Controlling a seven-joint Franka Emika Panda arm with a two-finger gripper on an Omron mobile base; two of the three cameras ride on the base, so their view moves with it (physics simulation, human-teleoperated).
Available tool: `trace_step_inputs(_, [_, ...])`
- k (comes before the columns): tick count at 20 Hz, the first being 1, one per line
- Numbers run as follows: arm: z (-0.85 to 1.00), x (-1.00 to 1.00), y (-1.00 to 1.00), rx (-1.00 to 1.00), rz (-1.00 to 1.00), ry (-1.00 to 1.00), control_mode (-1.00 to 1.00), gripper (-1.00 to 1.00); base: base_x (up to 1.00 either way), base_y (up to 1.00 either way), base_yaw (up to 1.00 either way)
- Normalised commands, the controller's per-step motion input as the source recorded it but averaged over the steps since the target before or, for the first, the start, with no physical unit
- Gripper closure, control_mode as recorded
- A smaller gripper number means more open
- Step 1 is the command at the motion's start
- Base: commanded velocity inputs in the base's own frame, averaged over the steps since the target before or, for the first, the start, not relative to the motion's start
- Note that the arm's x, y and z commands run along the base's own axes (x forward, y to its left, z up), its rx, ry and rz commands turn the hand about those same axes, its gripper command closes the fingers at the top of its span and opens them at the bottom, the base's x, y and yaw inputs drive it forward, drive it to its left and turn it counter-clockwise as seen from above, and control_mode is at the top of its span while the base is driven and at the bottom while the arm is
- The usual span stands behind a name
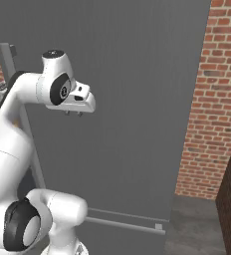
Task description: Grab a lemon wedge from the fridge and one ice cube from the ice bowl, and put them in the glass of lemonade.
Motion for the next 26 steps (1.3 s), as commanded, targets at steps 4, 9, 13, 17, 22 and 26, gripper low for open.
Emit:
trace_step_inputs(4, [0.0,-0.54,-0.06,0.03,0.0,-0.06,-1.0,-1.0,0.0,0.0,0.0])
trace_step_inputs(9, [-0.01,-1.0,-0.25,0.18,0.0,-0.12,-1.0,-1.0,0.0,0.0,0.0])
trace_step_inputs(13, [-0.05,-0.81,0.0,0.05,0.05,0.1,-1.0,-1.0,0.0,0.0,0.0])
trace_step_inputs(17, [-0.42,-0.21,0.05,0.0,0.0,0.23,-1.0,-1.0,0.0,0.0,0.0])
trace_step_inputs(22, [-0.29,0.0,0.02,0.0,0.0,0.14,-1.0,-1.0,0.0,0.0,0.0])
trace_step_inputs(26, [0.0,0.07,0.08,0.0,-0.01,0.0,-1.0,-1.0,0.0,0.0,0.0])
